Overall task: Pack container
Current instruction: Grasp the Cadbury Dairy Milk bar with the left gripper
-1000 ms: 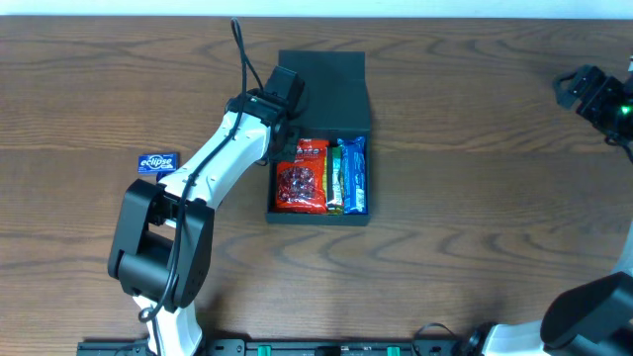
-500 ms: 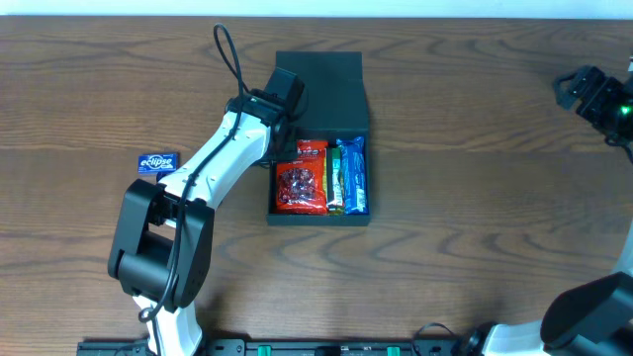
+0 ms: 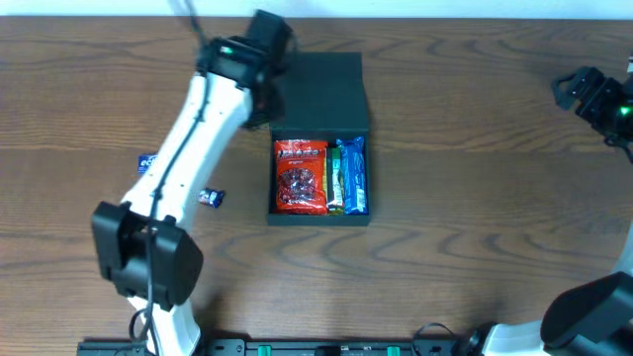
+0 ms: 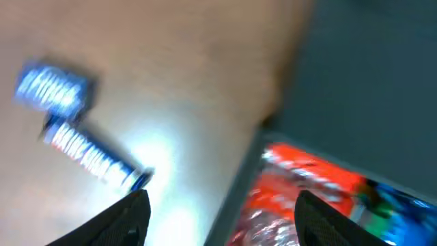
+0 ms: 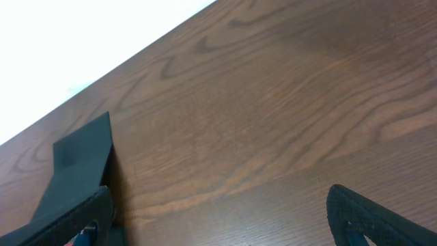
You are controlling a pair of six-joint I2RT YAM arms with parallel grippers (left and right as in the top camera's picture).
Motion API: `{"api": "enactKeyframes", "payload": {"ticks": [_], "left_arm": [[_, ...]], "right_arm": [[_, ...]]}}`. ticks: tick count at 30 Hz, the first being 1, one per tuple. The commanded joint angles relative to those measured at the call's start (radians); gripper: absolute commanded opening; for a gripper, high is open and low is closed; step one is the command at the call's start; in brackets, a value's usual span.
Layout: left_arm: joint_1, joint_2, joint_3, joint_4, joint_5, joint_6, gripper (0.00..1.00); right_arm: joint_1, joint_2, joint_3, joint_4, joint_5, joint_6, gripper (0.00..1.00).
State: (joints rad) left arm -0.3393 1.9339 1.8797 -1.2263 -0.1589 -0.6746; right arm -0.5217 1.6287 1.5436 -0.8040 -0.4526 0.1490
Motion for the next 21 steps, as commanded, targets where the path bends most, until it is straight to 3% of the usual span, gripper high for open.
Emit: {"api": "enactKeyframes", "payload": {"ticks": [1,7,21], "left_arm": [[0.103,-0.011,-0.011,-0.082,0.037,-0.283,0.68],[0.177,-0.012,-0.085,-0.104,0.056,-0.327,0.64],[0.250,-0.033,-0.408,0.048,0.141,-0.381,0.62]], "right_arm": [[-0.008,0.006,0.012,-0.004,-0.008,0.007,0.99],[-0.008,0.006,0.012,-0.003,-0.007,0.000,0.99],[-0.008,0.006,0.012,-0.015,0.008,-0.034,0.99]]}}
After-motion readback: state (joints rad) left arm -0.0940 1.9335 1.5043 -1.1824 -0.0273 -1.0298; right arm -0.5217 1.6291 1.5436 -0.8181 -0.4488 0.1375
